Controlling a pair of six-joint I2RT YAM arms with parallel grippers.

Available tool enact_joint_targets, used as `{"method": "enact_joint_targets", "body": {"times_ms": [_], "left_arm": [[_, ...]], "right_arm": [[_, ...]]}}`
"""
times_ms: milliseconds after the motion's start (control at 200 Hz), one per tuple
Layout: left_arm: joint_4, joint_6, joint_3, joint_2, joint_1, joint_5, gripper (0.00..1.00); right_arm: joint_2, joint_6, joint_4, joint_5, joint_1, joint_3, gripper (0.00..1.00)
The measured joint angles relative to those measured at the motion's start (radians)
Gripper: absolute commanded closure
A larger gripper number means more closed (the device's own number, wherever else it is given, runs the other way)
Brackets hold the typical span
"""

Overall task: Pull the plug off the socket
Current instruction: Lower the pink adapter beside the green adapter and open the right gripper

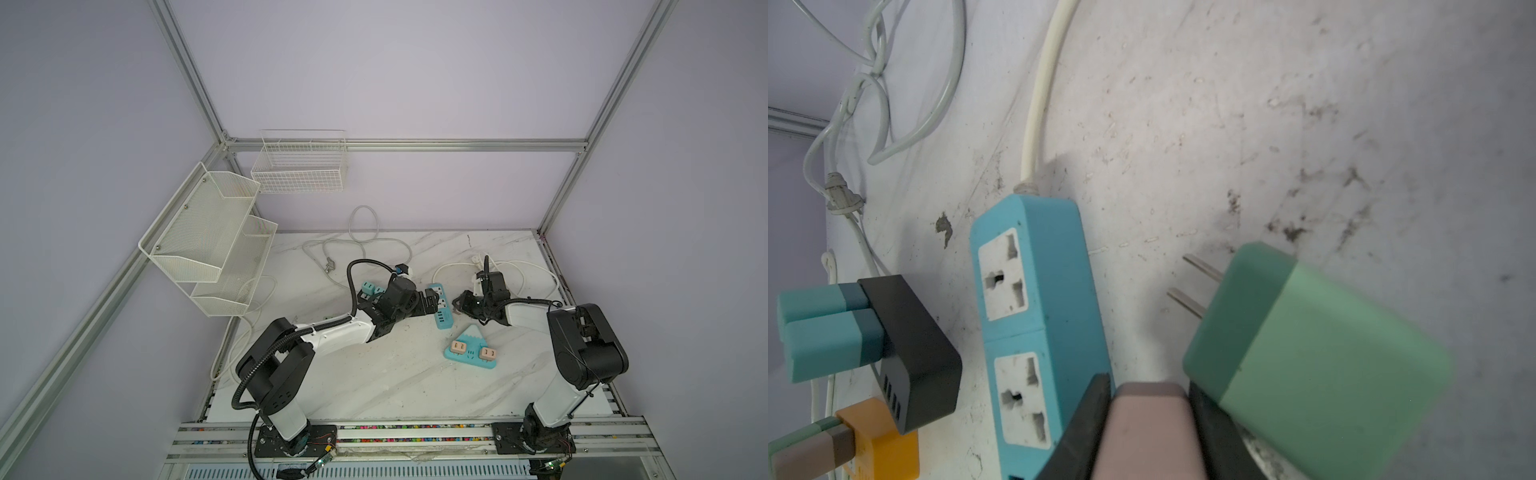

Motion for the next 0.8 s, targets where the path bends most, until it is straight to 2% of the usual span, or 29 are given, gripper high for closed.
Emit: {"method": "enact_joint_targets", "body": {"times_ms": [335, 485, 800], "left_arm": [[-0.013, 0.005, 0.0, -0.011, 0.002, -0.003, 0.0], [-0.032, 0.006, 0.0, -0.03, 0.002, -0.012, 0.0], [-0.037, 0.006, -0.026, -0.166, 0.012, -0.04, 0.0]], "right_arm": [[-0.016, -0.011, -0.017, 0.036, 0.0, 0.007, 0.48], [-0.032, -0.019, -0.057, 0.056, 0.0, 0.031, 0.34], [-0.12, -0.031, -0.171, 0.126, 0.0, 0.09, 0.25]]}}
